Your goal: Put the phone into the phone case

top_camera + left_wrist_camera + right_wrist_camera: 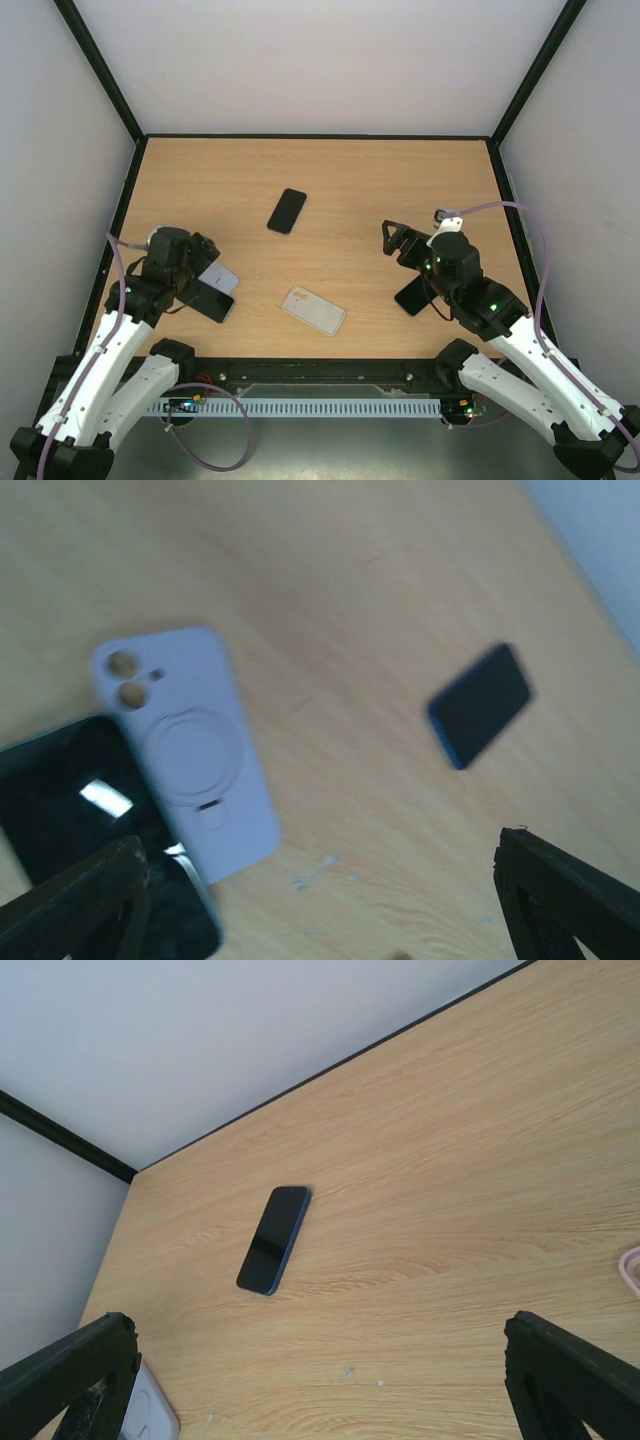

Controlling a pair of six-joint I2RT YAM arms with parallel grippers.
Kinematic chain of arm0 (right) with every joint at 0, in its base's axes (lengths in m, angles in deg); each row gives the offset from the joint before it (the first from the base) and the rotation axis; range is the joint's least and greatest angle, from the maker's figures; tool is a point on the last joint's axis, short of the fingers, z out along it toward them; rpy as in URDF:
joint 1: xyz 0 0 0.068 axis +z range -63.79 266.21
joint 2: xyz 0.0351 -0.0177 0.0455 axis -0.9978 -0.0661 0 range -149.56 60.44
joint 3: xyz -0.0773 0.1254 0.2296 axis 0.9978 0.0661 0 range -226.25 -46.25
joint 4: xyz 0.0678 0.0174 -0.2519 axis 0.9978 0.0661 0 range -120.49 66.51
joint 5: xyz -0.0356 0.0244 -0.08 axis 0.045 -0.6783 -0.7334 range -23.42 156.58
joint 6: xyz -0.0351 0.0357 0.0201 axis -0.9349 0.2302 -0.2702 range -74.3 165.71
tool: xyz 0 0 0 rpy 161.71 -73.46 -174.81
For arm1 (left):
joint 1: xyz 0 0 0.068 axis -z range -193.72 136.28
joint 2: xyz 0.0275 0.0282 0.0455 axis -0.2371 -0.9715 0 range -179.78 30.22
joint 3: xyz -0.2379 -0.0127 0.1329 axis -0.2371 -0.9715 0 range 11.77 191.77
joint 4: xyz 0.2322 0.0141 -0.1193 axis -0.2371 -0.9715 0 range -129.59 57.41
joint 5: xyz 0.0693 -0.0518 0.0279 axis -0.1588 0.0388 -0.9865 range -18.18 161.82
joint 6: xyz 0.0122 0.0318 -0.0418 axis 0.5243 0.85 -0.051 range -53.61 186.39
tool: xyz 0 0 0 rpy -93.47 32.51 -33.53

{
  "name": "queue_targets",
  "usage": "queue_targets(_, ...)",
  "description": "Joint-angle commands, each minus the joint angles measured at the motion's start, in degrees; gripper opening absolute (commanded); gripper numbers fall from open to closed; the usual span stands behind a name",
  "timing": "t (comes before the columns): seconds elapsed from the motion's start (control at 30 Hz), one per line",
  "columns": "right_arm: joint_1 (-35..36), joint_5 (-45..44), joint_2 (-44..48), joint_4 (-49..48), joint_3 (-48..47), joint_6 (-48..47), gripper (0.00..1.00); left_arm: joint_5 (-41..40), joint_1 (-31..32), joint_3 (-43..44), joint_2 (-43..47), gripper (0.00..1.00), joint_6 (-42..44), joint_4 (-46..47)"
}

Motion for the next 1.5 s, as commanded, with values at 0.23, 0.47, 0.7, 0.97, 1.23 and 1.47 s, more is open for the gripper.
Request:
queue_targets(0.23,0.3,1.84,0.78,-2.29,3.14,1.53,0.97,-4.58,-0.28,-6.27,-9.04,0.91,-15.37,-5.56)
queue_targets(0.47,0.35,0.64,-2.55,-2.57,6.87,10.17,0.98,-1.97,-0.3,-10.17,-12.07,0.92,-14.34,-0.43)
queue_targets(0.7,0.26,-9.43,-10.55,1.05,7.11,15.38,0.8,-0.79,-0.28,-11.97,-11.38,0.94,-13.76,0.94)
queue_targets(0.97,-4.0,-17.84,-16.44,-0.05,8.39,18.24,0.61,1.62,-0.28,-13.52,-7.98,0.96,-13.27,0.9)
queue_targets(1.23,-13.91,-19.46,-24.15,-5.9,9.26,12.7,0.47,6.34,-0.28,-14.02,-4.28,0.96,-8.13,3.6)
queue_targets(1.47,-18.89,-9.73,-36.16,-14.51,6.3,-7.2,0.49,14.16,0.61,-15.13,0.26,0.94,-2.01,10.56)
